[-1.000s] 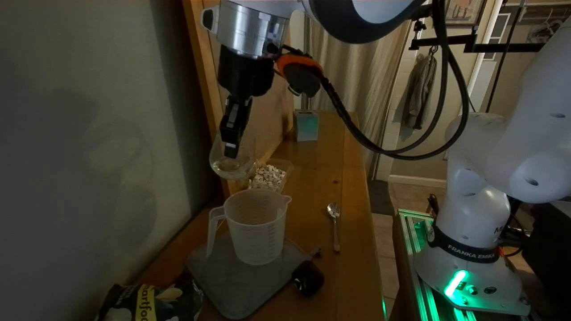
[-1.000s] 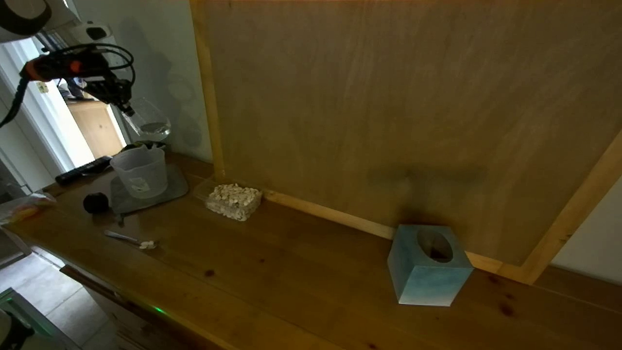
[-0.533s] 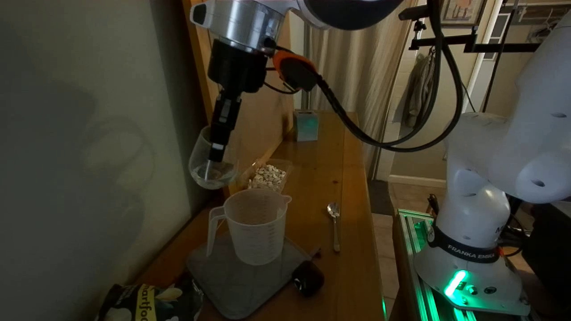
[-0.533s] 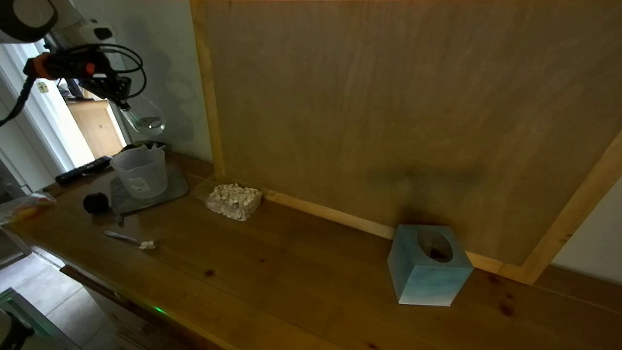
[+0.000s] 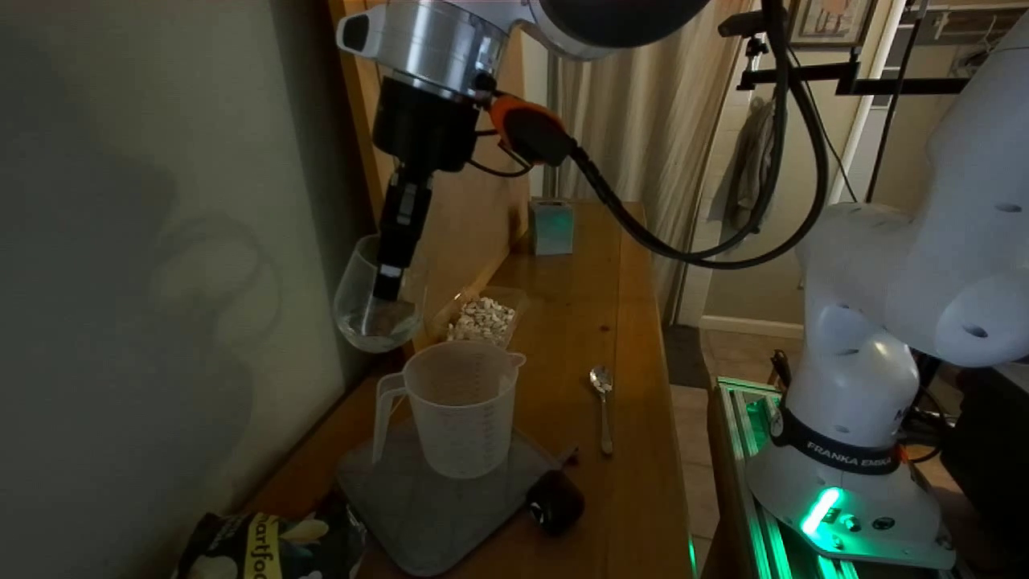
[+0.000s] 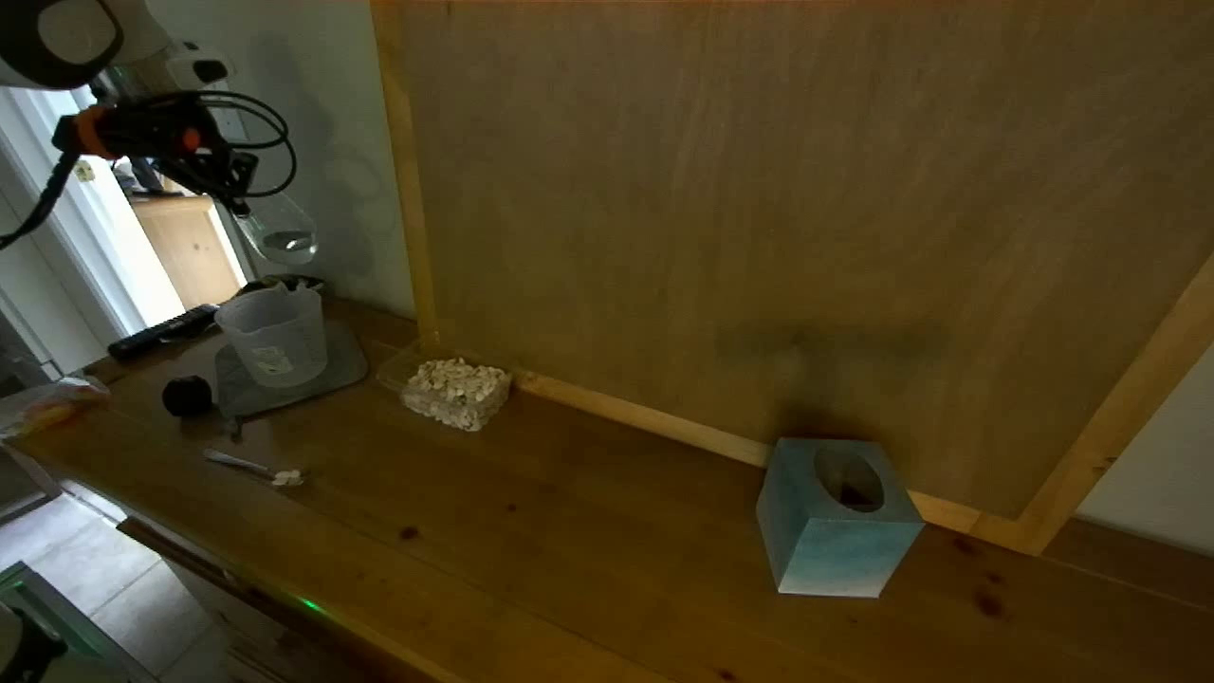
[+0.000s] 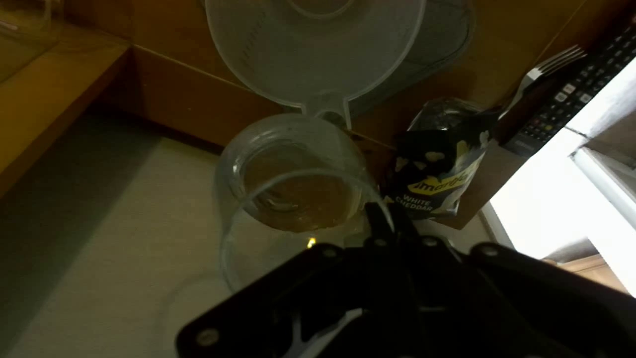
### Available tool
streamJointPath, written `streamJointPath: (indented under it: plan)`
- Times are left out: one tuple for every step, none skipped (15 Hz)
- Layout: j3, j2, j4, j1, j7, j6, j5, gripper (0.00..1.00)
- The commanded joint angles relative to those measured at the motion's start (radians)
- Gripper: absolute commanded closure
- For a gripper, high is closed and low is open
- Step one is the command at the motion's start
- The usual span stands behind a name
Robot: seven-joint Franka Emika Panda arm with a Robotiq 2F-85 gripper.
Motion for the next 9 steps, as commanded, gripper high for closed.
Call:
streamJointPath:
  plan:
    - [-0.022,-0.003,0.007,0.033,-0.081,-0.021,0.066,0.99]
    - [-0.031,-0.005,0.006,0.043,-0.109,-0.023,0.094,0.99]
    - [-0.038,-0.007,0.006,0.050,-0.136,-0.033,0.116,0.99]
    - [-0.042,-0.008,0.007,0.052,-0.154,-0.042,0.130,0.99]
    - [-0.049,-0.009,0.007,0.058,-0.179,-0.048,0.152,0.99]
    - [-0.056,-0.010,0.008,0.062,-0.203,-0.055,0.167,0.99]
    - [-0.061,-0.010,0.008,0.064,-0.227,-0.060,0.178,0.99]
    - [-0.072,-0.010,0.005,0.069,-0.264,-0.055,0.196,0.99]
    - [-0.081,-0.010,0.002,0.072,-0.301,-0.050,0.210,0.99]
